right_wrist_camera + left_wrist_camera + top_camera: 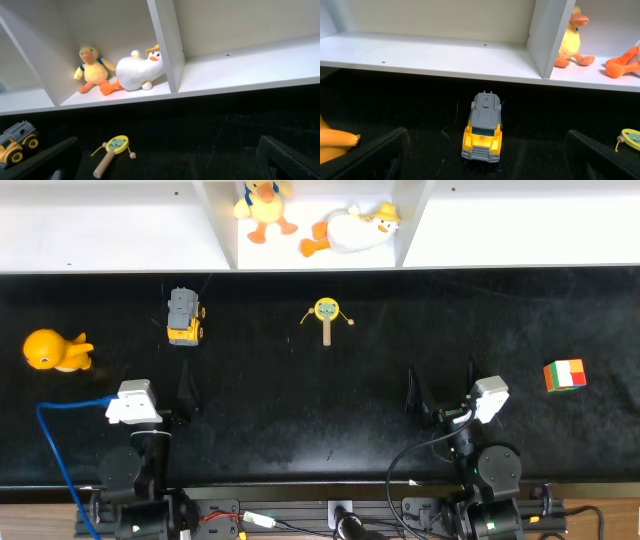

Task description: Store Toys

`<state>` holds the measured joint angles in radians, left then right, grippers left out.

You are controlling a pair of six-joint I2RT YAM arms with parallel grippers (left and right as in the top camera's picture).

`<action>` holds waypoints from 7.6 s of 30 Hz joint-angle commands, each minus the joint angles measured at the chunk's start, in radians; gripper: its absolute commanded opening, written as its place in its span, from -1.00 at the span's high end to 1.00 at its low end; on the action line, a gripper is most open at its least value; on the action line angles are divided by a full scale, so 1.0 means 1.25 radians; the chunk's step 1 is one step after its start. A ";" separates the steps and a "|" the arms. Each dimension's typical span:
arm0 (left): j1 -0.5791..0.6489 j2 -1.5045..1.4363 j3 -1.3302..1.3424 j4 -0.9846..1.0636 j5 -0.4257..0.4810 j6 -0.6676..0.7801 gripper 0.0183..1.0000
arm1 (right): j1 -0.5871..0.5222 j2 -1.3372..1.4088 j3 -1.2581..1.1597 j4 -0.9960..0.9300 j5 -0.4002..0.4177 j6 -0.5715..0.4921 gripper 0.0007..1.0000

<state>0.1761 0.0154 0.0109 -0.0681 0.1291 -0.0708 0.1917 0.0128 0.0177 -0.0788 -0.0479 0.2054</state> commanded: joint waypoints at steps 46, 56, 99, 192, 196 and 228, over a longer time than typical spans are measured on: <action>0.470 0.898 0.828 -0.482 -0.037 0.307 -0.99 | 0.005 -0.007 -0.011 0.004 -0.003 0.001 -0.99; 0.478 1.063 0.827 -0.475 0.054 0.395 -0.99 | 0.005 -0.007 -0.011 0.004 -0.003 0.001 -0.99; 0.584 1.226 0.750 -0.211 0.319 0.506 0.36 | 0.005 -0.007 -0.011 0.004 -0.003 0.001 -0.99; 0.187 1.424 1.061 0.034 0.040 0.181 -1.00 | 0.005 -0.007 -0.010 0.005 -0.003 0.001 -0.99; 0.187 1.414 1.061 0.039 0.040 0.181 -1.00 | 0.005 -0.007 -0.011 0.004 -0.003 0.001 -0.99; 0.196 1.090 1.060 -0.432 -0.004 0.182 -1.00 | 0.005 -0.007 -0.011 0.004 -0.003 0.001 -0.99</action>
<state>0.4187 1.4662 1.3182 -0.5743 0.1165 0.1566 0.1913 0.0128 0.0177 -0.0784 -0.0483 0.2054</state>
